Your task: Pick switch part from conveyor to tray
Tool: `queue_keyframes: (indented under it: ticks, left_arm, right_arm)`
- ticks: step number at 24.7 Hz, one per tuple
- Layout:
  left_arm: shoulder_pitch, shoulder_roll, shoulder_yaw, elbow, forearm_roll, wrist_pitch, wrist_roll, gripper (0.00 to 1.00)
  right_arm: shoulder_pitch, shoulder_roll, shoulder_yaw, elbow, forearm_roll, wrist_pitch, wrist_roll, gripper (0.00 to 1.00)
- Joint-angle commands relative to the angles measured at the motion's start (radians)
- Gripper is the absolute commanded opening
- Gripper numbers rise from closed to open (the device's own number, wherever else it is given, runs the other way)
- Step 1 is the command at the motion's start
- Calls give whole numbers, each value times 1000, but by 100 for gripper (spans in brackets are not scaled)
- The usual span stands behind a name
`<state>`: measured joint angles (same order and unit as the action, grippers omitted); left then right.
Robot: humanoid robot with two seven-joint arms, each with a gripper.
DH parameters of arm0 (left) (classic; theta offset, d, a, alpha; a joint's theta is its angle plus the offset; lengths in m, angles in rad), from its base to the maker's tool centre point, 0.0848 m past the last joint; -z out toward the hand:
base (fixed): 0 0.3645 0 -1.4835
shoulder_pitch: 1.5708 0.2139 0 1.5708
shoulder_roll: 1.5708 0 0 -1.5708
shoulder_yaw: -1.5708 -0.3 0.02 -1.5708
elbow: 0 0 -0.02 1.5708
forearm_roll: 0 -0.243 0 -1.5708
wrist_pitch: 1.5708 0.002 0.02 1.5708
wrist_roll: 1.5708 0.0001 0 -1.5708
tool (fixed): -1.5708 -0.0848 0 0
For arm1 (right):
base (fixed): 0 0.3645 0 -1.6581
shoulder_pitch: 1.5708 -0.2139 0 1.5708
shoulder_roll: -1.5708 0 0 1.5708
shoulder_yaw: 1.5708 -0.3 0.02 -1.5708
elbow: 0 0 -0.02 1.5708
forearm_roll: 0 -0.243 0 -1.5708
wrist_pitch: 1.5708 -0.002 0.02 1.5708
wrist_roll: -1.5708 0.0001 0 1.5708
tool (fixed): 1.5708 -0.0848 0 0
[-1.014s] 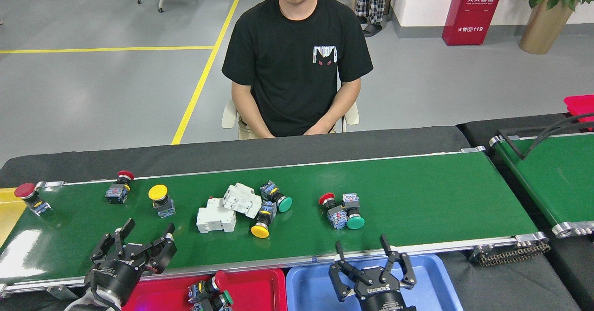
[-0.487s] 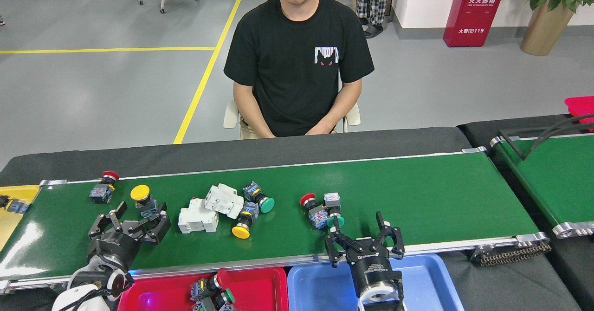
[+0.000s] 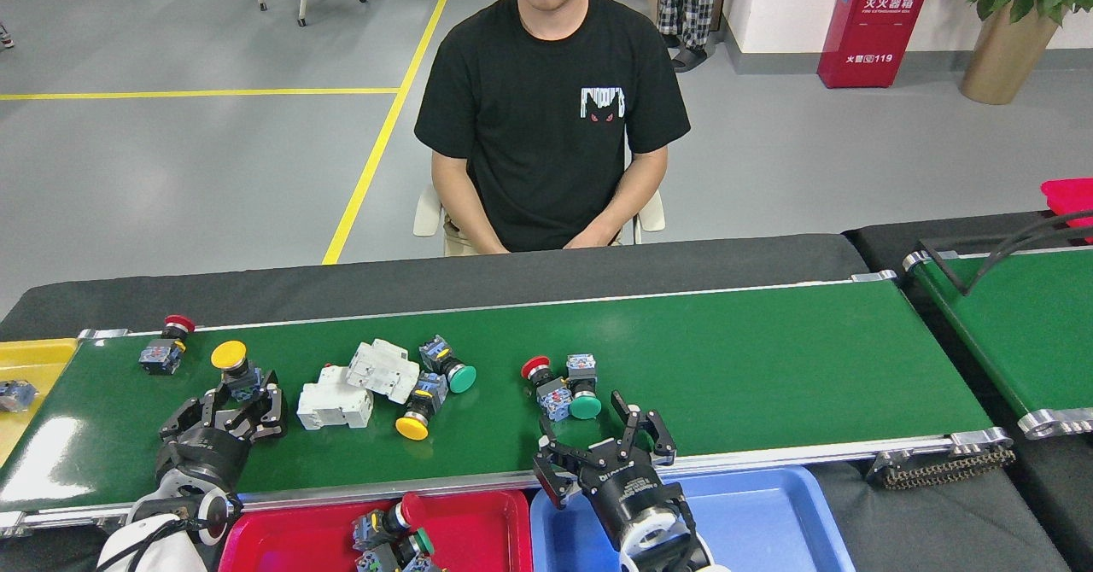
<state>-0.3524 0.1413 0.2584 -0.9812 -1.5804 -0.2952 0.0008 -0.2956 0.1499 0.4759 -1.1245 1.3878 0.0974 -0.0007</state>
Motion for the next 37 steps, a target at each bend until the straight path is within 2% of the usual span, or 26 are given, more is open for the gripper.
queue_keyframes:
  ticks: [1,3,4,5,7,9,10,11,12,13,14,15,16,17,19,21,23,26,28,31,33,37]
  left_arm:
    - [-8,-5,-18,-62,3,-90,21,2]
    - [38,-11,-47,-142,8,-197,21,2]
    - [76,-11,-48,-198,11,-239,21,2]
    - [119,-9,-48,-257,14,-271,21,3]
    - [205,-2,-48,-370,37,-337,19,4]
    - [332,7,-48,-487,86,-450,12,12]
    - [388,7,-48,-530,99,-490,12,20]
    - [440,0,-44,-579,99,-490,10,43]
    - [481,-8,-41,-616,97,-490,10,78]
    - [516,-17,-37,-646,99,-490,12,100]
    - [550,-31,-39,-672,100,-490,13,99]
    - [573,-42,-37,-691,100,-490,13,100]
    - [589,-48,-39,-705,100,-490,13,100]
    - [595,-51,-37,-708,100,-490,13,100]
    - [598,-52,-36,-708,100,-490,13,100]
    - [598,-60,-5,-708,102,-475,13,100]
    - [596,-91,53,-705,102,-371,13,100]
    - [584,-91,131,-689,103,-249,15,100]
    - [593,-89,191,-679,105,-242,15,100]
    - [599,-89,231,-662,105,-242,15,100]
    - [593,-88,236,-643,105,-240,15,100]
    - [550,-55,249,-556,99,-229,15,100]
  right_arm:
    - [-46,10,-5,29,-29,36,-10,90]
    - [-63,3,-10,49,-47,61,-12,35]
    - [-65,-3,-10,48,-49,54,-13,17]
    - [-63,-12,-10,43,-50,44,-13,5]
    - [-60,-16,-10,23,-50,24,-13,2]
    - [-42,-20,-3,-26,-49,18,-13,2]
    - [-20,-24,-2,-64,-49,2,-13,2]
    - [12,-36,-2,-123,-47,-30,-13,2]
    - [50,-53,1,-199,-47,-79,-13,2]
    - [104,-79,12,-285,-47,-151,-13,2]
    - [159,-112,24,-368,-47,-240,-13,5]
    - [207,-141,38,-433,-47,-324,-13,30]
    - [253,-165,50,-489,-43,-390,-12,87]
    - [283,-171,55,-518,-43,-441,-12,100]
    - [302,-171,59,-528,-43,-513,-10,100]
    - [303,-168,59,-528,-44,-519,-7,100]
    - [302,-167,56,-528,-47,-519,-5,100]
    - [300,-162,26,-528,-52,-509,-5,100]
    - [303,-158,-56,-534,-53,-430,-10,100]
    - [309,-127,-194,-537,-53,-219,-15,100]
    - [313,-130,-290,-538,-53,-87,-22,100]
    - [359,-135,-493,-532,-55,-64,-39,100]
